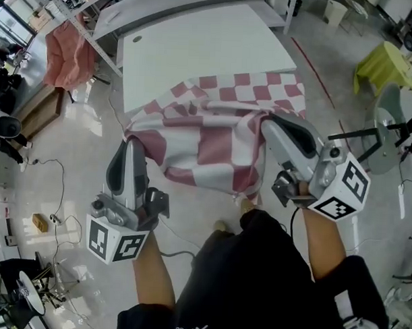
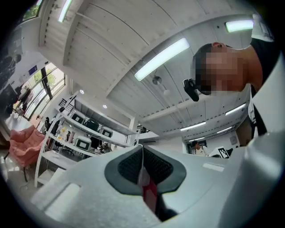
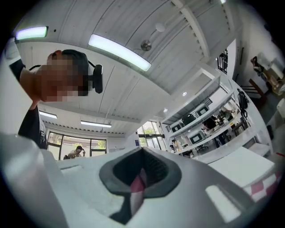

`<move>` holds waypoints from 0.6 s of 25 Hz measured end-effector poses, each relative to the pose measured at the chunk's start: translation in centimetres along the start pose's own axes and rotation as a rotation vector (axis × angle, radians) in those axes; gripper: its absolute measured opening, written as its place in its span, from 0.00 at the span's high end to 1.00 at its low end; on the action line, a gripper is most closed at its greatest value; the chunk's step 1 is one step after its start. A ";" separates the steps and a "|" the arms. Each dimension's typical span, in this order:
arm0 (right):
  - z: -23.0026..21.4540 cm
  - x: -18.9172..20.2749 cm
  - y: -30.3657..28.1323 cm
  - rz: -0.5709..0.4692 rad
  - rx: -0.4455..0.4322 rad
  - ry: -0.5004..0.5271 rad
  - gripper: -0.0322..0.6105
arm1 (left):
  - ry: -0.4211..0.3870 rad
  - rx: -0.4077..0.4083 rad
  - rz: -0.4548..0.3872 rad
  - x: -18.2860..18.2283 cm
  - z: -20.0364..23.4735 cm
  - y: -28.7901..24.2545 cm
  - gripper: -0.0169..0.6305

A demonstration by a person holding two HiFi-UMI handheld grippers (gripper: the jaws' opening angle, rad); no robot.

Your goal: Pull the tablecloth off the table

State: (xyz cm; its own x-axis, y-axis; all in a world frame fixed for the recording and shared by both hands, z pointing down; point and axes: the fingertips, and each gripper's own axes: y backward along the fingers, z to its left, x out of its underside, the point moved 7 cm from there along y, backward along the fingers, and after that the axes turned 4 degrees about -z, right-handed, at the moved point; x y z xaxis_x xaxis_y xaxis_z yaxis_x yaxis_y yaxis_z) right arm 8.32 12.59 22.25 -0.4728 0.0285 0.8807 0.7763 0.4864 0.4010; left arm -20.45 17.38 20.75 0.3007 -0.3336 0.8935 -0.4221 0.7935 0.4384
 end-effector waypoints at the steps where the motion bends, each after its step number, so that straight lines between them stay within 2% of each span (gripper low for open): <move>1: 0.9 -0.5 -0.1 -0.013 -0.001 0.013 0.95 | -0.004 0.009 -0.010 -0.9 -0.1 0.2 0.95; 7: 4.5 -0.9 -0.5 -0.016 0.044 0.073 0.95 | 0.006 0.040 -0.033 -3.4 0.1 1.9 0.95; 10: 4.9 0.4 0.0 0.011 0.076 0.044 0.95 | 0.045 0.019 -0.012 -2.7 0.2 2.8 0.95; 15: 3.0 1.6 0.9 0.050 0.113 -0.007 0.95 | 0.110 -0.047 0.036 -0.7 -0.3 2.8 0.95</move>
State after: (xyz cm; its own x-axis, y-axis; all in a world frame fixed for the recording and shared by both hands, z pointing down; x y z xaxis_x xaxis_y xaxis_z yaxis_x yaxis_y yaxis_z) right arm 7.03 15.72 23.29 -0.4380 0.0612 0.8969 0.7472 0.5795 0.3254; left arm -21.63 20.01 21.33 0.3792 -0.2492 0.8911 -0.3940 0.8279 0.3992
